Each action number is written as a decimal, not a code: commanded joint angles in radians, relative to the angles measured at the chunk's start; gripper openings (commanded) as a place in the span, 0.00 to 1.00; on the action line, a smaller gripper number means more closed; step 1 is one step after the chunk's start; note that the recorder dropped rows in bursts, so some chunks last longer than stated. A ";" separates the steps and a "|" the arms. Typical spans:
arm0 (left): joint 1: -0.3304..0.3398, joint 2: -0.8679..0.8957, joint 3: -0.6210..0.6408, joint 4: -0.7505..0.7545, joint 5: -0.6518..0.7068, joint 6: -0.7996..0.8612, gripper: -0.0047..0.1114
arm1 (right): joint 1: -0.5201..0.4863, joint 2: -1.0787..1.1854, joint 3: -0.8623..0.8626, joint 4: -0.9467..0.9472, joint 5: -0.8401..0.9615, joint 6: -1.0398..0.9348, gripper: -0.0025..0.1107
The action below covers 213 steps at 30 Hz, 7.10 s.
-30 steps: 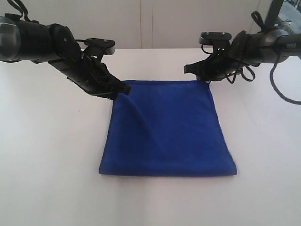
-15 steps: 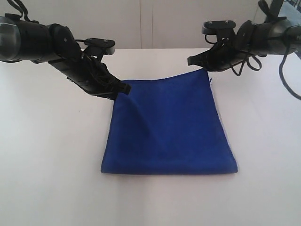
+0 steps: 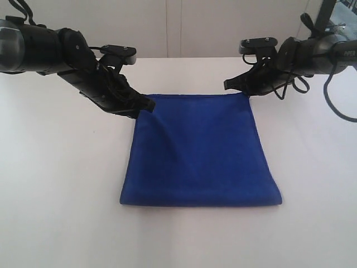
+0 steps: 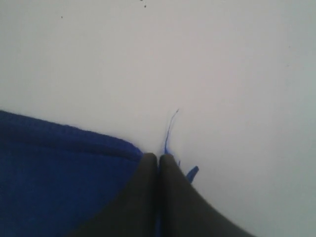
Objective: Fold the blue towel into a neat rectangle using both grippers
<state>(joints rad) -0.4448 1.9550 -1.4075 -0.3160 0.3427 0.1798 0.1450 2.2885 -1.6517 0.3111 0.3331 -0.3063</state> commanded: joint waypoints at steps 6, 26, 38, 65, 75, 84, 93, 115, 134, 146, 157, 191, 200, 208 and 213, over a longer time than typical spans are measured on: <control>-0.007 -0.011 -0.001 -0.014 0.019 -0.001 0.04 | -0.007 -0.037 -0.002 -0.021 -0.001 -0.004 0.41; -0.045 0.127 -0.001 -0.327 0.075 0.214 0.04 | 0.037 -0.056 -0.001 0.043 0.287 -0.011 0.07; -0.045 0.132 -0.001 -0.251 0.114 0.214 0.04 | 0.033 0.007 -0.001 -0.121 0.389 0.015 0.07; -0.045 -0.018 -0.069 -0.127 0.205 0.134 0.04 | 0.033 -0.211 0.001 -0.151 0.534 0.084 0.07; -0.047 -0.070 -0.065 0.025 0.445 0.214 0.04 | 0.035 -0.388 0.123 -0.128 0.632 0.169 0.07; -0.047 -0.093 0.130 -0.116 0.350 0.425 0.04 | 0.035 -0.635 0.461 -0.121 0.475 0.178 0.07; -0.047 -0.093 0.224 -0.301 0.307 0.604 0.04 | 0.035 -0.673 0.664 -0.089 0.352 0.180 0.07; -0.047 -0.078 0.418 -0.402 0.207 0.606 0.04 | 0.035 -0.673 0.731 -0.048 0.283 0.173 0.07; -0.047 -0.082 0.389 -0.469 0.310 0.578 0.04 | 0.094 -0.662 0.734 0.040 0.304 0.095 0.07; -0.047 -0.109 0.336 -0.481 0.256 0.583 0.04 | 0.126 -0.585 0.734 0.060 0.317 0.097 0.07; -0.047 -0.054 0.336 -0.453 0.252 0.583 0.04 | 0.197 -0.553 0.734 0.100 0.307 0.097 0.07; -0.047 -0.011 0.340 -0.431 0.257 0.576 0.04 | 0.313 -0.465 0.734 -0.008 0.235 0.241 0.07; -0.047 -0.011 0.340 -0.431 0.257 0.572 0.04 | 0.313 -0.482 0.734 -0.084 0.260 0.293 0.07; -0.047 -0.011 0.340 -0.431 0.257 0.564 0.04 | 0.313 -0.529 0.734 -0.104 0.291 0.293 0.07; -0.047 -0.011 0.340 -0.431 0.257 0.557 0.04 | 0.313 -0.517 0.734 -0.186 0.293 0.352 0.07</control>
<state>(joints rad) -0.4877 1.9297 -1.0752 -0.7645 0.5893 0.7437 0.4583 1.7701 -0.9237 0.1833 0.6188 0.0000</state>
